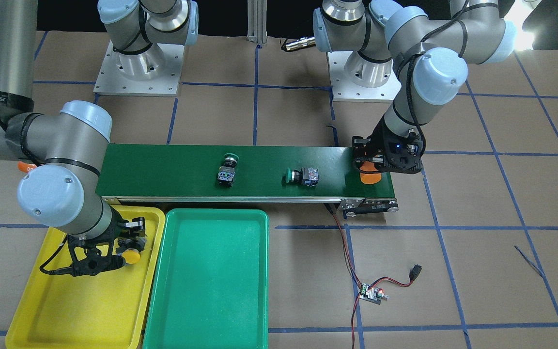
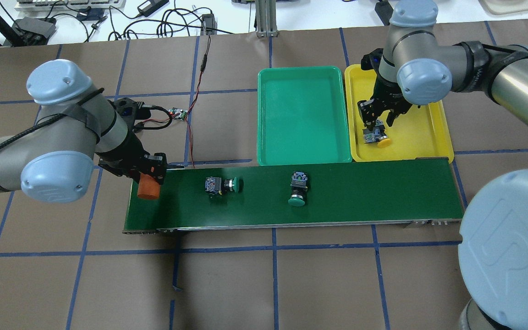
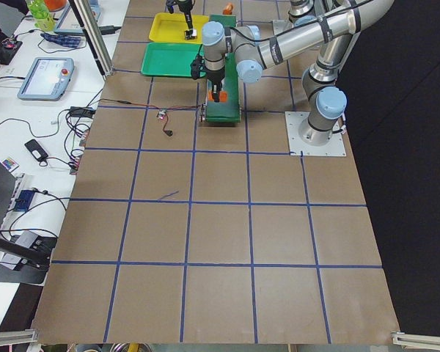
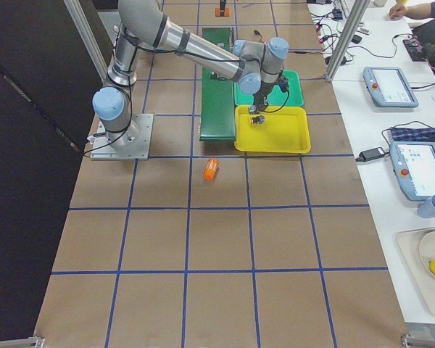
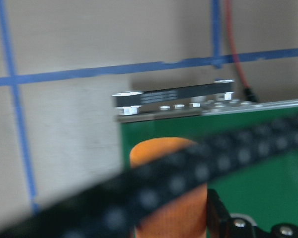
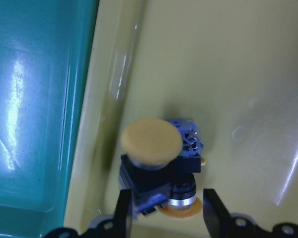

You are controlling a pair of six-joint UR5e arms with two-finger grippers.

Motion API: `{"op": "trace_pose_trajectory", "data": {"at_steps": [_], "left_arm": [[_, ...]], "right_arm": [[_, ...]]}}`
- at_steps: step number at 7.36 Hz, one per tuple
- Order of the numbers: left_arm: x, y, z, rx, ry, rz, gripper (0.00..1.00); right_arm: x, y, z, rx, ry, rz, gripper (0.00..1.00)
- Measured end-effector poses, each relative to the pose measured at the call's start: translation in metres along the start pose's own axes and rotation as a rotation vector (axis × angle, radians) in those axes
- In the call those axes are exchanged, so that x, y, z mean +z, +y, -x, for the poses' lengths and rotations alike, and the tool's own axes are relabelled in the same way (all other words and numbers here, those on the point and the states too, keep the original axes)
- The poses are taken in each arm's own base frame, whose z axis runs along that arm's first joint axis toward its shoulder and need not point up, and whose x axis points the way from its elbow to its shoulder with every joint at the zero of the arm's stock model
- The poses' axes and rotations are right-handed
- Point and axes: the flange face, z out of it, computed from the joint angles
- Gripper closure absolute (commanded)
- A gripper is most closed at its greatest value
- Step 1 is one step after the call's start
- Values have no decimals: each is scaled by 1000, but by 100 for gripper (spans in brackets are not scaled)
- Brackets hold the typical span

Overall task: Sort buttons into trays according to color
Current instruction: 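Drop the yellow-capped button into the yellow tray while left grasps the orange cylinder, then place the orange cylinder on the belt with the left gripper while right returns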

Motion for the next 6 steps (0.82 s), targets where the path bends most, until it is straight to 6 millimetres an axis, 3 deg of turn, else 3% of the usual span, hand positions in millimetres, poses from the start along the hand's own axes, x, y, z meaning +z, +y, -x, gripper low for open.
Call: {"op": "trace_pose_trajectory", "data": {"at_steps": [1, 3, 4, 5, 6], "left_arm": [[8, 6, -14, -13, 1, 15, 100], [21, 10, -20, -49, 1, 40, 100], [26, 9, -19, -76, -1, 53, 68], [31, 6, -18, -98, -3, 61, 8], [35, 2, -16, -109, -5, 58, 0]], "right_arm": [[-2, 0, 3, -2, -18, -7, 14], [-12, 4, 8, -3, -34, -23, 14], [-23, 10, 17, -7, -36, -34, 14], [-35, 18, 31, -10, -37, -44, 14], [-44, 26, 45, -8, -37, -46, 14]]}}
